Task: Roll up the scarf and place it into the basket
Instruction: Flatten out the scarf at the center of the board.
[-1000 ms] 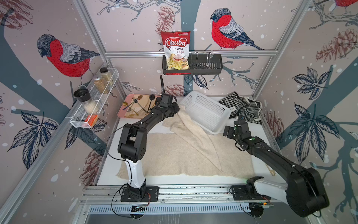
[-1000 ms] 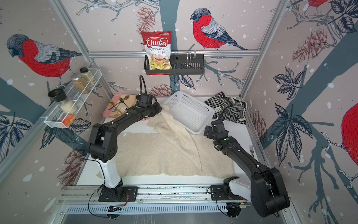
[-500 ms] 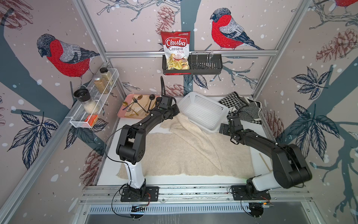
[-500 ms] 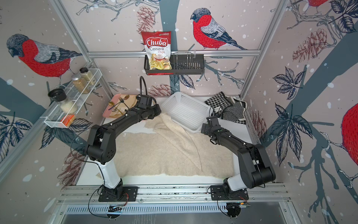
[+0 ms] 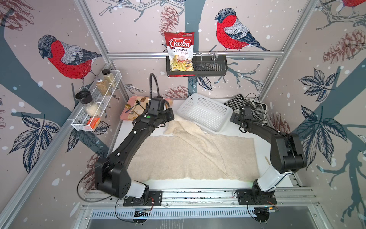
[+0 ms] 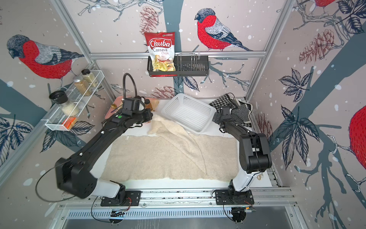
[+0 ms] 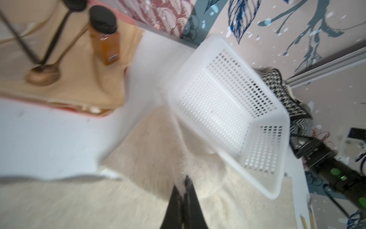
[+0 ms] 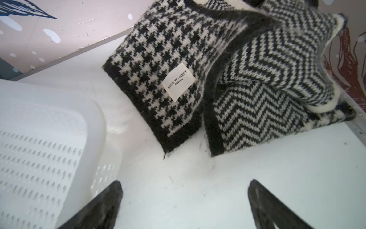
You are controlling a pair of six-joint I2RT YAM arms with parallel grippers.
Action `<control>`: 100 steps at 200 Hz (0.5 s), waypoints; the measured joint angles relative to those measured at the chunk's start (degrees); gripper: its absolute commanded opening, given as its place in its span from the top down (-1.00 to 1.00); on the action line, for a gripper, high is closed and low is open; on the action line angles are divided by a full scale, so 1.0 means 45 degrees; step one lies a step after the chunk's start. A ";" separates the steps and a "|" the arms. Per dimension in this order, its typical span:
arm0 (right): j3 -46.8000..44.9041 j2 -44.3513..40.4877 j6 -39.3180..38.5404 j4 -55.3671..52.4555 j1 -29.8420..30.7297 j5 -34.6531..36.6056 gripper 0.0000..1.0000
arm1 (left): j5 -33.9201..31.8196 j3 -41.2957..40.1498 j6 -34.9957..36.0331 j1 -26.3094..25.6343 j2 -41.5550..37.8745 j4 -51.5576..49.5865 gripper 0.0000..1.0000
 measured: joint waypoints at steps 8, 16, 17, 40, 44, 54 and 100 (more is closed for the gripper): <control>-0.0335 -0.0403 0.0005 0.0019 0.0189 0.0078 -1.00 | -0.0121 -0.0607 0.0005 0.0092 -0.0981 -0.0597 1.00; -0.0797 -0.0860 0.0010 0.0005 0.0432 0.0112 -1.00 | -0.0214 -0.1253 -0.0010 0.0287 -0.1948 -0.1243 1.00; -0.0840 -0.0903 0.0010 -0.0005 0.0457 0.0112 -1.00 | -0.0233 -0.1307 -0.0010 0.0306 -0.2021 -0.1302 1.00; -0.2293 -0.2142 0.0083 -0.0112 0.1443 0.0160 -1.00 | -0.0923 -0.2579 -0.0486 0.1447 -0.4240 -0.3162 1.00; -0.2555 -0.2351 0.0146 -0.0097 0.1671 0.0194 -1.00 | -0.0976 -0.2667 -0.0539 0.1593 -0.4546 -0.3390 1.00; -0.3143 -0.2875 0.0345 -0.0277 0.2273 0.0282 -1.00 | -0.1088 -0.2725 -0.0695 0.1914 -0.5338 -0.3925 1.00; -0.5124 -0.4886 0.1676 -0.1005 0.3235 0.0301 -1.00 | -0.2914 -0.1802 -0.1307 0.2166 -0.6436 -0.5479 1.00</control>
